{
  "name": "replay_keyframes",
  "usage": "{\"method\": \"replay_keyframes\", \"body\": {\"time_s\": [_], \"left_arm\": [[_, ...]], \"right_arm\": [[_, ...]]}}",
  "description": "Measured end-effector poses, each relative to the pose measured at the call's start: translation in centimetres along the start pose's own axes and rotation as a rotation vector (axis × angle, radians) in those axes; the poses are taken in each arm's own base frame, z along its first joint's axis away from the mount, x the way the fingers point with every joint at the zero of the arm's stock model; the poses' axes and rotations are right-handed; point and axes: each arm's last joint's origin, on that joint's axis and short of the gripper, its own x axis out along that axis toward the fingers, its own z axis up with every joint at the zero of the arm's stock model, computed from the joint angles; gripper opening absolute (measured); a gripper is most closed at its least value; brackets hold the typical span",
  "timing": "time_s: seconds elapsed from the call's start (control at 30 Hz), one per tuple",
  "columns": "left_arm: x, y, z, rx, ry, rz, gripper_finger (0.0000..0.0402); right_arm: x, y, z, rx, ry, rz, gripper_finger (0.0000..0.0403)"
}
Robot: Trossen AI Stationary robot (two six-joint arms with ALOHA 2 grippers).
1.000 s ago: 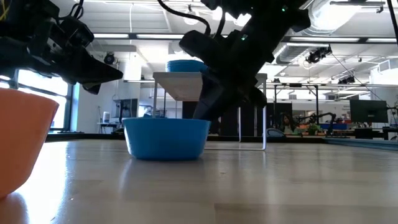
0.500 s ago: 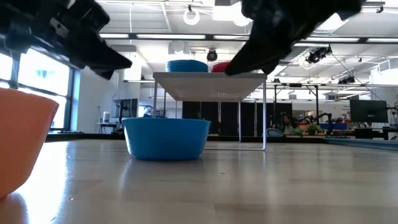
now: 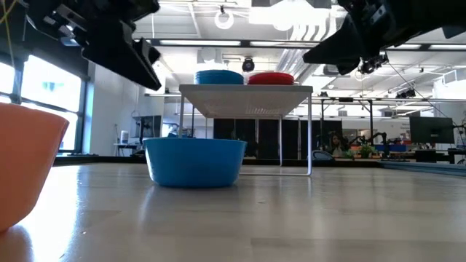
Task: Pick & Place Mini bowls
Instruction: Stack the blue bowl on top of the blue bowls on the shelf
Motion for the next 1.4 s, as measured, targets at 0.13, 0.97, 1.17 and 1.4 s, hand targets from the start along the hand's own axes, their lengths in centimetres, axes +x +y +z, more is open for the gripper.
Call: {"method": "replay_keyframes", "body": {"time_s": [0.13, 0.97, 1.17, 1.4], "left_arm": [[1.7, -0.6, 1.5, 0.015, 0.086, -0.025, 0.0094], [8.7, -4.4, 0.9, 0.204, 0.451, -0.044, 0.011], [8.6, -4.5, 1.0, 0.215, 0.446, -0.091, 0.0011], [4.5, -3.6, 3.2, 0.118, 0.433, -0.102, 0.0005]], "right_arm": [[-0.7, -0.3, -0.5, -0.001, -0.007, 0.001, 0.0002], [-0.8, -0.3, -1.1, -0.051, 0.027, 0.009, 0.0001], [-0.8, -0.3, -1.1, -0.054, 0.027, 0.009, 0.0001], [-0.8, -0.4, -1.2, -0.059, 0.042, 0.007, 0.0001]]}}
